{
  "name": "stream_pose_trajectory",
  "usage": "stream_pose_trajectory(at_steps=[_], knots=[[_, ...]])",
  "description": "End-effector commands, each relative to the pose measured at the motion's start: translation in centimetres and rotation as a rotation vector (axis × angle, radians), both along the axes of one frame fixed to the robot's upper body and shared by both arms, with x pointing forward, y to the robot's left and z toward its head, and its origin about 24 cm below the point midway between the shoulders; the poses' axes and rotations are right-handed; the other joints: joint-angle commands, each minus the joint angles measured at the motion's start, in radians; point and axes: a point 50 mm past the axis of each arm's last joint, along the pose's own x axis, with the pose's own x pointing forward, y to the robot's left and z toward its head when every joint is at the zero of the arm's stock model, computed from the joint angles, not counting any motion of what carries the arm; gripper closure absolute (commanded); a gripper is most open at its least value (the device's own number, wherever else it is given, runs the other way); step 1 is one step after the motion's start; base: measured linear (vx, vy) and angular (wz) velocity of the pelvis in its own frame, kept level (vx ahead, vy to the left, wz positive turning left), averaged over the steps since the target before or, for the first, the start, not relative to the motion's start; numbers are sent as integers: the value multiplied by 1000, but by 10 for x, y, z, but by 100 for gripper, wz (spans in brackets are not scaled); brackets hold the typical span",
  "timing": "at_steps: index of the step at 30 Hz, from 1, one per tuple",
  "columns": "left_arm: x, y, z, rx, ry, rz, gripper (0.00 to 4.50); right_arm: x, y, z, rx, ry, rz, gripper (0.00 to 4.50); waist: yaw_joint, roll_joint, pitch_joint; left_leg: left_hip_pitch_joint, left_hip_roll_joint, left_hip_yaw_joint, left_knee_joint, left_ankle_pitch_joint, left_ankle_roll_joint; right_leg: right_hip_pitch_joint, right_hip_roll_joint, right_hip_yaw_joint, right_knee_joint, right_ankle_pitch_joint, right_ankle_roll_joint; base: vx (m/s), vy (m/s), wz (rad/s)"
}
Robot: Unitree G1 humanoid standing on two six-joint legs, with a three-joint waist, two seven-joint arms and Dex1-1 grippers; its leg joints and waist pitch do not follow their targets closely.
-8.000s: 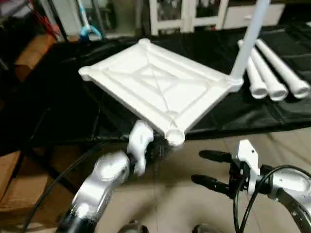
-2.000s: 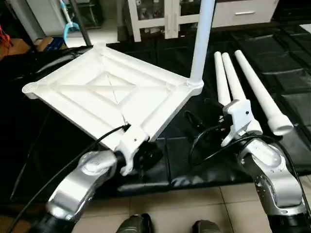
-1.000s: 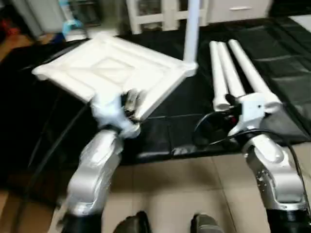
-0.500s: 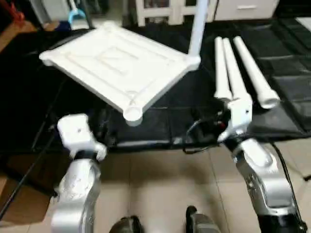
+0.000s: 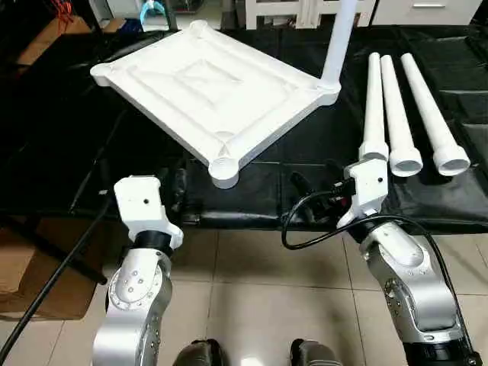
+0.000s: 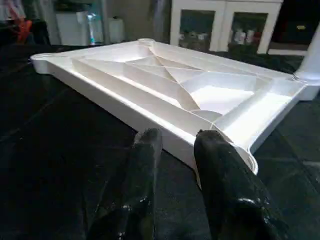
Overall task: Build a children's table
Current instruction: Move to table
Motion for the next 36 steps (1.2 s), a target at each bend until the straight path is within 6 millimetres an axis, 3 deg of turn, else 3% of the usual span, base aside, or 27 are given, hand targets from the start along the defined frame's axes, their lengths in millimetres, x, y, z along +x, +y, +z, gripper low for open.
stream_pose_trajectory(at_steps=[1,2,3,5,7,8,9,12,13,14,15,16,17,18,19,20,21,22,23,24,25,27,28,30,32,33,36], knots=[[-2,-4,5,-7,-21,-47,310,-1,-4,1,7,2,-22,64,-3,-10,-87,15,40,-6,-61,-137,88,56,-47,16,-68,-42,-220,0,0,0],[-2,-4,5,-7,-21,-47,310,-1,-4,1,7,2,-22,64,-3,-10,-87,15,40,-6,-61,-137,88,56,-47,16,-68,-42,-220,0,0,0],[-1,-6,9,-5,-52,-72,310,1,-6,1,12,11,-37,64,-4,4,-93,67,45,40,-35,-198,25,17,-4,48,-98,-129,-182,0,0,0],[-1,-5,11,2,-61,-63,310,2,-7,1,13,12,-39,64,2,-11,-72,121,40,60,-56,-409,-81,1,48,33,-101,-302,-127,-13,-15,-19],[0,-3,14,3,-78,-44,310,3,-7,2,13,12,-39,64,-14,-24,-33,208,44,56,-67,-675,-73,-37,74,-10,-114,-569,-81,-11,-16,-61],[1,-3,15,10,-82,-44,310,3,-7,3,14,10,-38,64,-14,-24,-33,208,44,56,-67,-675,-73,-37,74,-10,-114,-569,-81,33,30,-84],[1,-2,16,16,-83,-46,310,4,-7,4,12,7,-36,64,-33,-20,-20,227,80,32,-100,-814,-34,-25,54,-66,-83,-593,-57,29,18,-50],[1,-2,16,16,-83,-46,310,4,-7,4,12,7,-36,64,-38,-14,-21,189,150,10,-177,-859,23,53,-30,-79,61,-368,-62,89,-9,-136],[1,-2,16,16,-83,-46,310,4,-7,4,12,7,-36,64,-50,-38,-26,218,98,54,-136,-825,38,34,-38,-65,-3,-412,-126,85,-83,-108],[1,-2,16,16,-83,-46,310,4,-7,4,12,7,-36,64,-53,-48,-33,213,35,73,-83,-757,31,44,-30,-44,-58,-528,-142,124,-88,-100],[1,-2,16,16,-83,-46,310,4,-7,4,12,7,-36,64,-27,-79,-65,145,-78,67,39,-469,61,169,-62,99,-119,-796,-159,181,-92,-92],[1,-2,16,16,-83,-46,310,4,-7,4,12,7,-36,64,-11,-89,-72,86,-89,23,112,-347,86,235,-105,168,-124,-868,-217,181,-92,-92],[1,-2,16,16,-83,-46,310,4,-7,4,12,7,-36,64,0,-69,-65,61,-103,-20,165,-235,73,237,-85,231,-117,-808,-322,211,-109,-55],[1,-2,16,21,-83,-48,310,4,-7,5,11,5,-36,64,-6,-73,-48,45,-107,-41,189,-212,55,222,-67,251,-116,-742,-365,208,-78,-32],[1,-2,16,26,-83,-49,310,5,-7,5,9,3,-35,64,-3,-43,-38,21,-96,-96,199,-137,10,204,-44,287,-118,-560,-387,208,-78,-32],[1,-2,17,45,-89,-60,310,13,-10,8,-17,-7,-38,64,-11,-67,-31,-37,-70,-126,182,-67,53,226,-92,229,-109,-474,-391,229,-26,-43],[1,-2,17,53,-91,-68,310,17,-12,10,-32,-13,-40,64,-34,-10,-42,-32,-52,-141,126,14,57,190,-66,146,-117,-452,-332,216,44,-41],[1,-2,17,53,-91,-68,310,17,-12,10,-32,-13,-40,64,-51,15,-40,-35,-58,-125,42,26,100,196,-14,69,-135,-545,-230,216,44,-41],[1,-2,17,56,-91,-70,310,18,-13,11,-35,-15,-42,64,-48,41,-45,-16,-36,-127,3,15,116,194,-6,28,-136,-544,-175,214,112,-28],[1,-2,17,56,-92,-70,310,19,-13,11,-34,-15,-43,64,-66,60,-28,20,17,-184,-59,-174,119,157,36,-20,-84,-530,-113,226,129,-23],[1,-2,17,55,-92,-70,310,20,-14,13,-38,-20,-42,64,-105,72,-53,110,76,-285,-119,-654,144,94,60,-58,121,-334,-42,226,129,-23],[1,-3,16,52,-90,-70,310,21,-14,14,-48,-26,-37,64,-120,42,-78,171,78,-310,-89,-508,349,28,33,-38,147,-210,58,248,62,-12],[1,-3,16,46,-88,-70,310,23,-14,14,-70,-32,-28,64,-134,31,-82,180,57,-310,-69,-235,485,-2,21,-36,158,-174,110,258,42,-12],[1,-3,15,30,-75,-74,310,25,-12,15,-87,-33,-3,64,-135,15,-82,172,53,-298,-65,-60,562,-18,0,-14,155,-141,149,204,-46,-24],[0,-4,14,20,-67,-77,310,26,-11,15,-91,-32,12,64,-104,-46,-76,99,-67,-196,-22,-78,448,48,-53,66,-6,22,109,182,-111,-16],[-1,-3,14,28,-60,-91,310,27,-7,16,-92,-6,59,64,-71,-80,-110,-88,-160,-79,140,-170,350,270,-149,164,-29,224,142,205,-130,-2],[-2,-3,13,39,-54,-113,310,27,-3,19,-87,10,100,64,-49,-76,-97,-60,-148,-57,93,163,128,194,-63,36,49,1084,242,105,-94,-13]])
